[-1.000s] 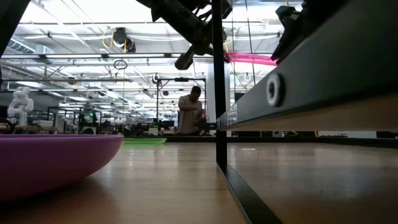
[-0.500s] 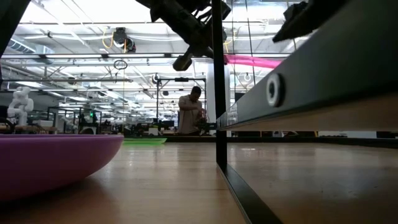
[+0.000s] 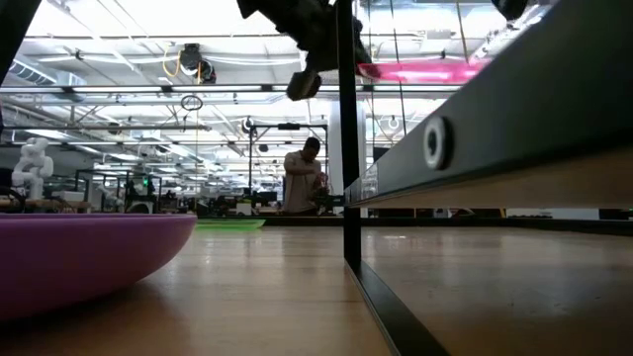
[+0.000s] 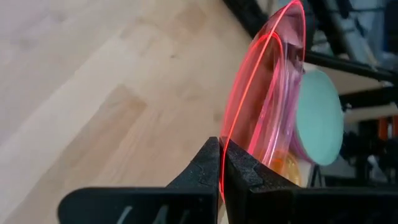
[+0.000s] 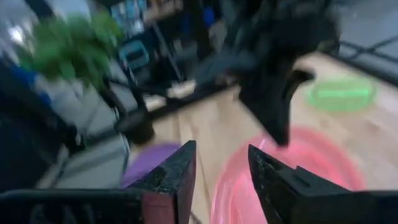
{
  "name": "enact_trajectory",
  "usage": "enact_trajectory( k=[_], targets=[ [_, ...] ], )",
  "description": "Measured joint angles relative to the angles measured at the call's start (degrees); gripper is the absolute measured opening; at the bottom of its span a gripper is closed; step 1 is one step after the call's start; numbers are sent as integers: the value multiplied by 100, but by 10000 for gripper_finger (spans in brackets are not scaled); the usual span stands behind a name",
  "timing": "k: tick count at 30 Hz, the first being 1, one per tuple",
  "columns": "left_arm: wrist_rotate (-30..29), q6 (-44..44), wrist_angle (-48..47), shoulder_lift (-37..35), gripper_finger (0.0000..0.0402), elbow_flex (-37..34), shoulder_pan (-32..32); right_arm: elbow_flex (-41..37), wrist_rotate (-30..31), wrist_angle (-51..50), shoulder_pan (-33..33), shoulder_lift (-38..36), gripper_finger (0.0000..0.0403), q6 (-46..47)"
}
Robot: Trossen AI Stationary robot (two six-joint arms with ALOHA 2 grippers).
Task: Place and stack plates onto a shelf
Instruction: Stack the red plate on top of the orange plate on the shelf
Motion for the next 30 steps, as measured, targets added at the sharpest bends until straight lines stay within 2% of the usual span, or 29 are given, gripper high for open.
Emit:
enact_trajectory(
  k=[5, 11, 13, 20, 30],
  targets=[
    [220, 429, 680, 0, 3, 0, -364, 2, 526, 509, -2, -448, 101, -231],
    [-14, 495, 1294, -2, 3, 0, -847, 4, 1044, 868, -4, -776, 79, -792],
    [-183, 654, 1312, 41, 3, 0, -1006, 4, 1072, 893, -4, -820, 74, -909],
    [-194, 1150, 1572, 276, 3, 0, -1372, 2, 1068, 882, -4, -807, 63, -913],
    [-198, 1833, 2107, 800, 3, 10, -1539, 0, 1065, 880, -4, -753, 61, -905]
  ],
)
